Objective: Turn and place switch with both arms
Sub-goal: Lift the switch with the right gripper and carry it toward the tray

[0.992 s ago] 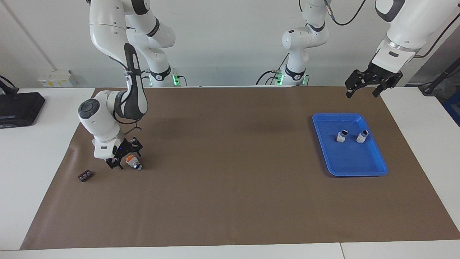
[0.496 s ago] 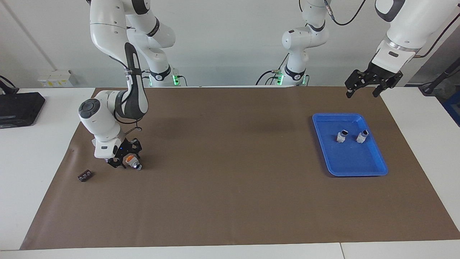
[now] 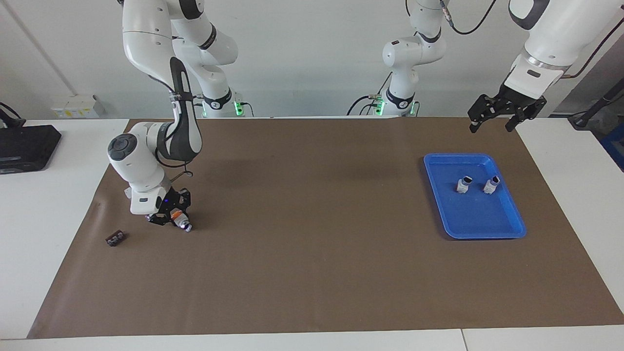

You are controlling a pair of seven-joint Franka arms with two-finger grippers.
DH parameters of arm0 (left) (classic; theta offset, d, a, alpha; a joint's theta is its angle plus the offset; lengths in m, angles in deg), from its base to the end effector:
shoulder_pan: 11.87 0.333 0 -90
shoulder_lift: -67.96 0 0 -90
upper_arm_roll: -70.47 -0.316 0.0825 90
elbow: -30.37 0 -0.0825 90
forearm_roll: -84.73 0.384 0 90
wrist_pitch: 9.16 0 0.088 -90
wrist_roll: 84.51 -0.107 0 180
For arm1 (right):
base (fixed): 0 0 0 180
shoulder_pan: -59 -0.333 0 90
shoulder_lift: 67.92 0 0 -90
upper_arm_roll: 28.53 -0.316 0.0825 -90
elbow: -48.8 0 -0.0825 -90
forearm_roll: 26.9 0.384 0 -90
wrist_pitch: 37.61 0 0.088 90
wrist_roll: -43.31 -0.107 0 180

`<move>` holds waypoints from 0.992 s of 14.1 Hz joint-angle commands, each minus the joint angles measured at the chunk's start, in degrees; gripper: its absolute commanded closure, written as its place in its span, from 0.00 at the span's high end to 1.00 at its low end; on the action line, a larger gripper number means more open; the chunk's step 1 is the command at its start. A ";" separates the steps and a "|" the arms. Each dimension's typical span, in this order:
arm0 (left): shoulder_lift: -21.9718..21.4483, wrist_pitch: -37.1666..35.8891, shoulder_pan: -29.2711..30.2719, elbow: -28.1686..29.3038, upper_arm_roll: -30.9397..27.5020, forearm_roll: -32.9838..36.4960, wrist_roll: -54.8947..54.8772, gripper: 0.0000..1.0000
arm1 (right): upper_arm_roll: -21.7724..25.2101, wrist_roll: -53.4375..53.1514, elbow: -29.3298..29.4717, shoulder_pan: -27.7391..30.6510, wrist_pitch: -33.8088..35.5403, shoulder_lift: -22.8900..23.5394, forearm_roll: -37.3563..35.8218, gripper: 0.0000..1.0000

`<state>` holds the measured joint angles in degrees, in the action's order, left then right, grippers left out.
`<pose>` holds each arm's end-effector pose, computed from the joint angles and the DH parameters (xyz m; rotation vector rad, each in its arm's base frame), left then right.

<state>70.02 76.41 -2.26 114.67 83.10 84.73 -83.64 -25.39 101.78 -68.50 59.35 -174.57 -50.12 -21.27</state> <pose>0.5574 -0.0269 0.6448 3.1336 -0.0587 -0.0207 0.5951 -0.0346 0.2911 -2.8090 -1.3427 -0.0859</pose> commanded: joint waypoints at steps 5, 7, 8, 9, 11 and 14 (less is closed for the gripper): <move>-1.71 0.31 0.68 2.19 -0.05 -0.53 -0.62 1.00 | -5.83 17.63 9.81 -4.21 11.45 -6.89 4.62 0.00; -1.62 1.09 1.90 1.84 -1.02 -0.61 0.71 1.00 | -10.14 19.75 9.81 -4.30 10.58 -7.43 16.98 0.00; -1.53 1.18 2.96 1.92 -1.19 -1.40 0.54 1.00 | -12.17 20.19 10.07 -4.30 10.05 -7.43 23.14 0.00; -1.53 1.01 4.36 2.27 -1.20 -3.67 -0.33 1.00 | -13.84 20.81 10.34 -4.56 9.87 -7.35 27.03 0.00; -2.32 0.92 4.37 3.85 -1.02 -4.66 -0.52 0.94 | -18.23 20.90 10.34 -5.61 9.09 -7.52 31.35 0.00; -3.81 1.36 4.81 7.01 -1.11 -7.19 0.62 1.00 | -19.22 15.05 10.16 -13.50 -3.35 -7.00 31.99 0.00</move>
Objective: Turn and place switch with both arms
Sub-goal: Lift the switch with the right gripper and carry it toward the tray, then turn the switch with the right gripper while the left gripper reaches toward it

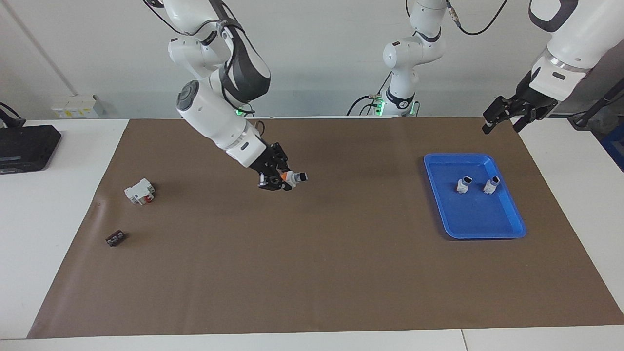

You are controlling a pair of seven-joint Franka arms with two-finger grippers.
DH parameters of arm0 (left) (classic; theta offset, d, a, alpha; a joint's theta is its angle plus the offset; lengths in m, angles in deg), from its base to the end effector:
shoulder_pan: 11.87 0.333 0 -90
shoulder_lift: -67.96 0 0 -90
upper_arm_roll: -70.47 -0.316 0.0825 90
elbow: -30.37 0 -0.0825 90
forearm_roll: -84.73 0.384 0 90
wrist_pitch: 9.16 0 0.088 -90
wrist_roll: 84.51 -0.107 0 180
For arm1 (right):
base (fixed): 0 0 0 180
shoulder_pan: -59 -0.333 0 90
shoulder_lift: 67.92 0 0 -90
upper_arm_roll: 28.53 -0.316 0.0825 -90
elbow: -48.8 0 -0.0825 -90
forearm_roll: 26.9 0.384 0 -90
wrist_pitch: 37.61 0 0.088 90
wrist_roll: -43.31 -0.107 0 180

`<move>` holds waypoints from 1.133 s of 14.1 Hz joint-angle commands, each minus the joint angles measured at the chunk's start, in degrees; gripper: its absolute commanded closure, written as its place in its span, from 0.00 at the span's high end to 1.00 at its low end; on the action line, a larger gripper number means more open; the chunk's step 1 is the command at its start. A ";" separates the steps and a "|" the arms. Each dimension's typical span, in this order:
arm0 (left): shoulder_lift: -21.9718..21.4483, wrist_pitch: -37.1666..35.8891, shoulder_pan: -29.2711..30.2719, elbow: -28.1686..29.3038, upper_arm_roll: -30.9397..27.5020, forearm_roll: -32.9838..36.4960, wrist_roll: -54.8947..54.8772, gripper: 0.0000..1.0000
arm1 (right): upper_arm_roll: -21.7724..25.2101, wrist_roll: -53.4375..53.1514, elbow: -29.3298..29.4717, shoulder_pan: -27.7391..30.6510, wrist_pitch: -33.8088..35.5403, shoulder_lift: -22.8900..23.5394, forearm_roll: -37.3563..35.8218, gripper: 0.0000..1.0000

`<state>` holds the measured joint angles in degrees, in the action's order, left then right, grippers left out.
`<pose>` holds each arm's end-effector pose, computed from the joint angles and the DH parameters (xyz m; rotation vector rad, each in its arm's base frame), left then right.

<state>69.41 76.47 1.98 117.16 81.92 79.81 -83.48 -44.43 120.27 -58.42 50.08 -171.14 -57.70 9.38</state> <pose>0.5545 0.0150 0.6309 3.0484 0.0842 -0.0670 0.5721 0.2662 0.4547 -2.0585 -1.7076 -0.6756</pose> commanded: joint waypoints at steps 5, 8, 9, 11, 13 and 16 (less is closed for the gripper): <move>-6.01 2.62 0.31 10.58 0.06 -15.01 4.75 0.99 | -0.18 -12.61 -0.01 -13.30 -19.37 1.55 1.25 0.00; -8.65 2.88 -0.31 16.37 0.59 -19.75 6.44 0.91 | -0.18 -15.17 -0.01 -15.16 -21.59 1.55 1.25 0.00; -9.27 2.88 -0.49 17.79 0.76 -22.03 8.01 0.86 | -0.27 -15.35 -0.10 -15.42 -21.59 1.46 1.25 0.00; -9.36 3.06 -1.98 18.50 0.85 -25.56 14.93 0.75 | -0.10 -16.49 -0.45 -17.17 -21.94 1.29 1.16 0.00; -9.19 5.33 -4.43 19.90 0.77 -28.19 20.21 0.72 | -0.09 -16.93 -0.54 -18.14 -23.00 1.29 0.99 0.00; -6.04 9.73 -6.11 20.44 0.85 -33.03 25.16 0.61 | -0.01 -19.03 -0.54 -18.67 -23.17 1.29 -0.06 0.00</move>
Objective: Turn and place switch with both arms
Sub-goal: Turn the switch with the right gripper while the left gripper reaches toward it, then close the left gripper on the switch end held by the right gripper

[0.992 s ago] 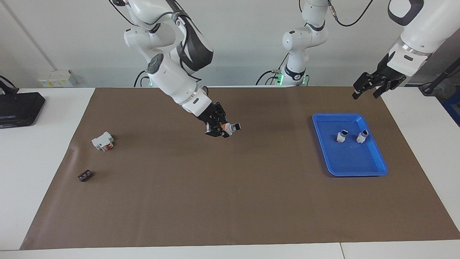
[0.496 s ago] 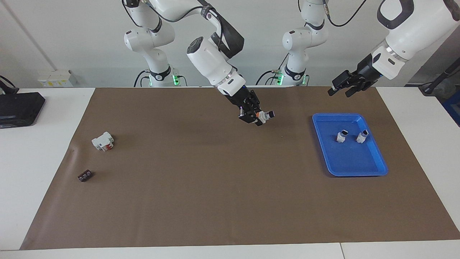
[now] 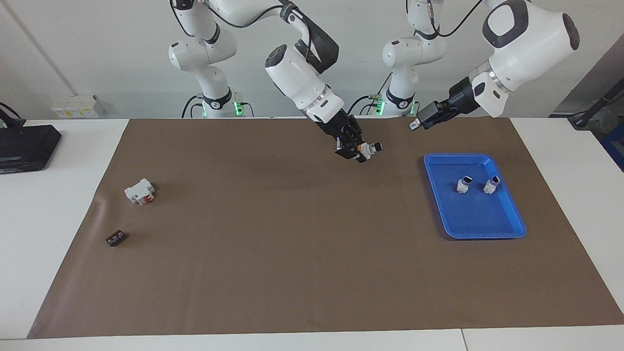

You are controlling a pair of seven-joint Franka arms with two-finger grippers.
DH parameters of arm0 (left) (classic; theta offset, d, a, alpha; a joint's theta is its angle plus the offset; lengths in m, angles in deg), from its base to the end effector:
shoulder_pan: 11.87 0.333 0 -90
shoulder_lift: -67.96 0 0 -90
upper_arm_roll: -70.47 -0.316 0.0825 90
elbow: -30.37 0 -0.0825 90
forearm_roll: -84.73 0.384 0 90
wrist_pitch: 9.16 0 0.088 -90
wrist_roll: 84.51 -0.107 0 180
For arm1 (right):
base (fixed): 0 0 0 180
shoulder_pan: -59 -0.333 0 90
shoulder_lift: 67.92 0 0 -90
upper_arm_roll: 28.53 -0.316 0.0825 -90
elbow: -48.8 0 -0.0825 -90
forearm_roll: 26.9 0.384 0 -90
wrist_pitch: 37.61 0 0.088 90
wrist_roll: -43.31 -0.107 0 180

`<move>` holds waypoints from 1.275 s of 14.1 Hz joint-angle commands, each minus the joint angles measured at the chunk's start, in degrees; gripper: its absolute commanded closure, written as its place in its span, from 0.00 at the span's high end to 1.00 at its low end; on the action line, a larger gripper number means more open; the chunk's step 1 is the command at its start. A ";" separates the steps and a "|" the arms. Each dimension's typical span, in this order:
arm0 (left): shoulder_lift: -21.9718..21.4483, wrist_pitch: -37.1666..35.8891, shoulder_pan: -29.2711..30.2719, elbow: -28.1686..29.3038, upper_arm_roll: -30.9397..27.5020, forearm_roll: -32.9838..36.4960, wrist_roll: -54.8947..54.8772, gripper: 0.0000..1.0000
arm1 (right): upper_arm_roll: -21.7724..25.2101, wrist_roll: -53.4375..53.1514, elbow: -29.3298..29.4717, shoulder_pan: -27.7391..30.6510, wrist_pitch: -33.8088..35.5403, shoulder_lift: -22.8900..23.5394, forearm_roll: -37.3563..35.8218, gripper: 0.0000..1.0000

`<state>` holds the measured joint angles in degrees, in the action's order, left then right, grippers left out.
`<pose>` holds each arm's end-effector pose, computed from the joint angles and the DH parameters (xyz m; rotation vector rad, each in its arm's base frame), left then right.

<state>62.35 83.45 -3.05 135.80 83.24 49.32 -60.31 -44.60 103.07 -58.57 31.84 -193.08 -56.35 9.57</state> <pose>0.5158 -0.1000 0.5703 2.5161 0.5437 -0.3499 0.4959 0.4213 0.4763 -2.0877 -1.5446 -0.9160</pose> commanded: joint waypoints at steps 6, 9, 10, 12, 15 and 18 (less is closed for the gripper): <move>8.41 4.87 -4.60 -4.42 -0.46 -5.90 1.99 0.57 | 0.26 -2.10 -1.17 -1.76 -3.43 0.03 -0.53 0.00; 11.93 1.44 -4.60 -10.15 -0.29 -5.72 1.56 0.55 | 0.26 -2.19 -1.17 -1.76 -3.52 0.02 -0.53 0.00; 12.20 1.43 -4.60 -10.42 -0.20 -5.81 1.21 0.53 | 0.26 -2.19 -1.26 -1.76 -3.52 0.03 -0.53 0.00; 12.29 1.43 -4.68 -10.25 0.24 -5.81 -1.50 0.48 | 0.26 -2.19 -1.26 -1.76 -3.52 0.03 -0.53 0.00; 12.20 0.39 -4.77 -9.54 0.24 -5.72 -3.54 0.43 | 0.26 -2.63 -1.17 -1.84 -4.48 0.03 -0.53 0.00; 12.03 -2.69 -4.42 -9.45 0.15 -5.72 -4.42 0.38 | 0.17 -2.72 -1.17 -1.84 -4.84 0.03 -0.53 0.00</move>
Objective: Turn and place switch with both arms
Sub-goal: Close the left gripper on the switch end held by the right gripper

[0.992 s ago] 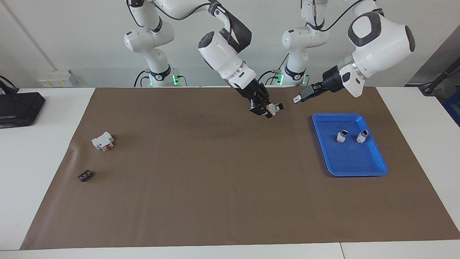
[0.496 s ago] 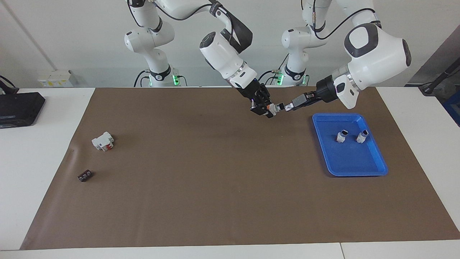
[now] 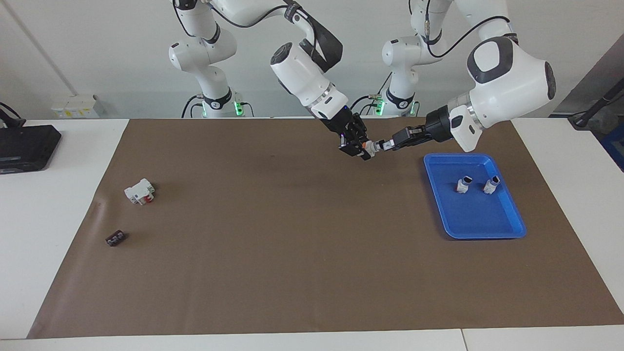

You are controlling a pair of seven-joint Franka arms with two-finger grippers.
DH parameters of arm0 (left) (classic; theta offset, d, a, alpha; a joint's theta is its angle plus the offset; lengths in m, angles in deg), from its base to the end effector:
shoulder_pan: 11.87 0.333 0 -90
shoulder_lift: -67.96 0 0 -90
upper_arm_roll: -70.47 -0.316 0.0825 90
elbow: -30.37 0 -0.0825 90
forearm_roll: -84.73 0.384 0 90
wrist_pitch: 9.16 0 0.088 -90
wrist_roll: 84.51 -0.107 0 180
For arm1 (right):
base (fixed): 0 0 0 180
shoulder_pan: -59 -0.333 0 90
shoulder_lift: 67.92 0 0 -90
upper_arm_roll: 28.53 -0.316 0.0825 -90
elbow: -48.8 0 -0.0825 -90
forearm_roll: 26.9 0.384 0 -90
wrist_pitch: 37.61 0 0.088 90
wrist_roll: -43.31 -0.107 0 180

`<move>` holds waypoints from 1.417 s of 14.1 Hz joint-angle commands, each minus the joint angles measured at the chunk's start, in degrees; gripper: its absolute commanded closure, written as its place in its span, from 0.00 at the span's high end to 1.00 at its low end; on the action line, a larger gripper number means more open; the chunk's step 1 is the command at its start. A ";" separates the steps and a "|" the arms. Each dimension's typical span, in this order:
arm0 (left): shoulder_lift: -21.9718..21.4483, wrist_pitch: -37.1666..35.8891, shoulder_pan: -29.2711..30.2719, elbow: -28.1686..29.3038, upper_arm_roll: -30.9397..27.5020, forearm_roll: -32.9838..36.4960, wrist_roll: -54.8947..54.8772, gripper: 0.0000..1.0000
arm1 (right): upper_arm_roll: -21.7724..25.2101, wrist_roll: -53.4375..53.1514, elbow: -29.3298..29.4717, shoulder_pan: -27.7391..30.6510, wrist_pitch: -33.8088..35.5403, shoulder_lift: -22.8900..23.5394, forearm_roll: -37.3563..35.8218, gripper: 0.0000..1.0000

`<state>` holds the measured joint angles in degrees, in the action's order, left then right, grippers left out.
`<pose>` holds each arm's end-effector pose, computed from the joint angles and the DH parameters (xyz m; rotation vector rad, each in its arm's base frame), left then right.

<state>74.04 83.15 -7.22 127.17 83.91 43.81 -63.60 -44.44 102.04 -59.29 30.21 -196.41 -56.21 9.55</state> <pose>0.5640 -0.1498 0.5399 2.4097 0.3752 -0.4569 0.4878 0.4303 0.4746 -2.0929 -1.5276 -0.9562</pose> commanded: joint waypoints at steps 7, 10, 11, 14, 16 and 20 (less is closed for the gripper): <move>-0.10 -1.60 -0.52 0.84 -0.43 -0.73 -1.83 0.28 | 0.01 -1.86 -0.45 -0.22 -1.86 -0.02 -0.50 0.00; -0.10 -1.60 -0.61 1.37 -0.43 -0.91 -2.97 0.25 | 0.01 -1.86 -0.45 -0.22 -1.95 -0.02 -0.50 0.00; -0.19 -1.51 -0.69 1.81 -0.34 -1.00 -3.15 0.24 | 0.01 -1.86 -0.45 -0.22 -1.95 -0.02 -0.50 0.00; -0.19 -1.42 -0.96 1.81 -0.25 -1.17 -3.33 0.19 | 0.01 -1.86 -0.45 -0.22 -1.95 -0.02 -0.50 0.00; -0.19 -1.42 -1.05 1.81 -0.25 -1.17 -3.33 0.15 | 0.01 -1.86 -0.45 -0.22 -1.95 -0.02 -0.50 0.00; -0.19 -1.42 -1.05 1.81 -0.16 -1.26 -3.33 0.01 | 0.09 -2.21 -0.45 -0.22 -2.04 -0.02 -0.50 0.00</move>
<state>74.11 81.93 -7.77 128.23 84.00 43.24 -66.00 -44.45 101.56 -59.46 30.14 -196.66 -56.20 9.55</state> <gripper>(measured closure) 0.899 0.590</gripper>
